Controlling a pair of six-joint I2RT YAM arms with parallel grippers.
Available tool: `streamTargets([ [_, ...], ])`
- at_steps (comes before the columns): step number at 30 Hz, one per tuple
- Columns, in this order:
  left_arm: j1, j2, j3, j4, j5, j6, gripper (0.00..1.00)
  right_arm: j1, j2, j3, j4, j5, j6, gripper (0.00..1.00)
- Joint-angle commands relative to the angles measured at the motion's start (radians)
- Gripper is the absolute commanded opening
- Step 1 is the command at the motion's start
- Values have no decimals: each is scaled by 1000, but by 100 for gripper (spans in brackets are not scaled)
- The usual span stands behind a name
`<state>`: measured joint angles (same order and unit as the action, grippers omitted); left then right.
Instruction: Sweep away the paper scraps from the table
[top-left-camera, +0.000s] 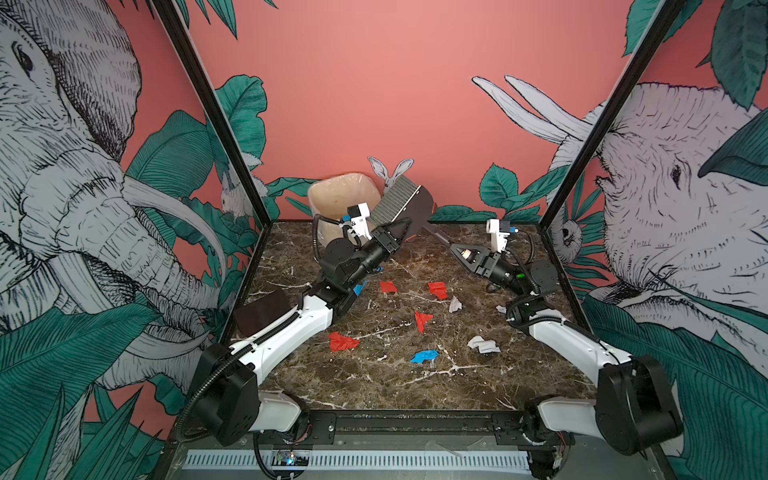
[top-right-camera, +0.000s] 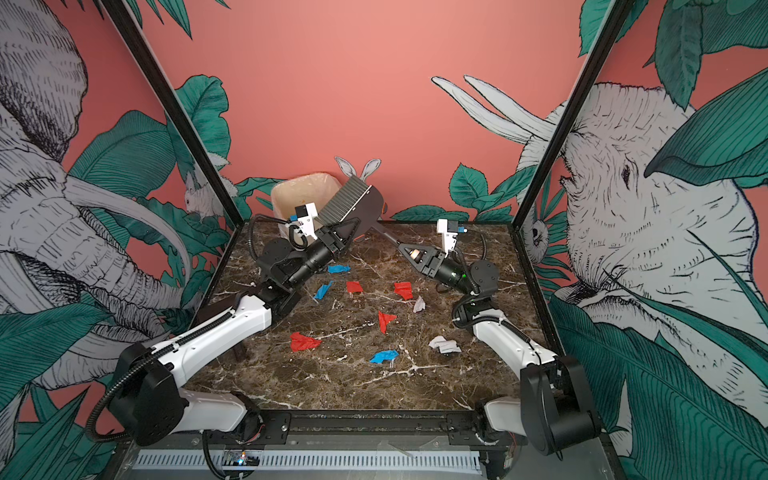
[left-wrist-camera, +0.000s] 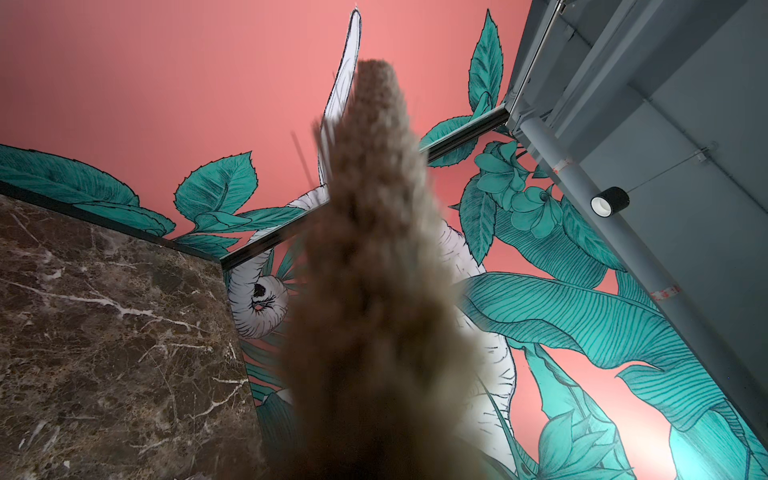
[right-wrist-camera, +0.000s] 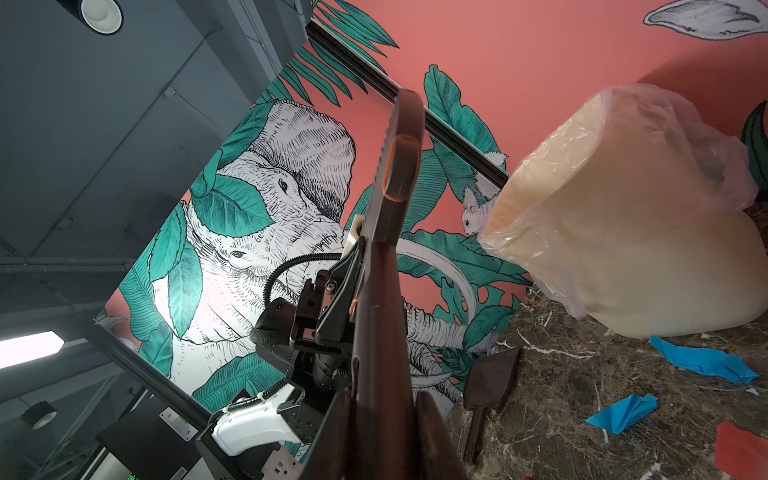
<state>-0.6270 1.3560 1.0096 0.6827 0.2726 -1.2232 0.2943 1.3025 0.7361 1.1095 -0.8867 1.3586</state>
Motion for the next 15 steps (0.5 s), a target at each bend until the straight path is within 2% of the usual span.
streamTargets([
  [1, -13, -8, 5, -57, 50, 68, 0, 4, -16, 56, 82, 46, 35, 0],
  [4, -13, -11, 4, -62, 47, 76, 1, 4, -24, 59, 64, 46, 23, 0],
  [5, -13, -12, 6, -67, 47, 80, 7, 5, -27, 58, 55, 46, 20, 0],
  [6, -11, -14, 7, -74, 47, 85, 20, 5, -32, 59, 40, 48, 21, 0],
  [8, -11, -19, 12, -89, 47, 96, 39, 3, -45, 59, 9, 51, -19, 0],
  [9, -10, -22, 14, -100, 45, 103, 52, 3, -52, 60, -12, 54, -31, 0],
  [11, -8, -29, 18, -118, 43, 111, 71, 3, -64, 62, -43, 57, -51, 0],
  [13, -4, -35, 20, -129, 42, 117, 86, 2, -77, 66, -80, 60, -72, 0],
  [15, -2, -41, 18, -141, 40, 121, 96, -2, -89, 68, -112, 64, -92, 0],
])
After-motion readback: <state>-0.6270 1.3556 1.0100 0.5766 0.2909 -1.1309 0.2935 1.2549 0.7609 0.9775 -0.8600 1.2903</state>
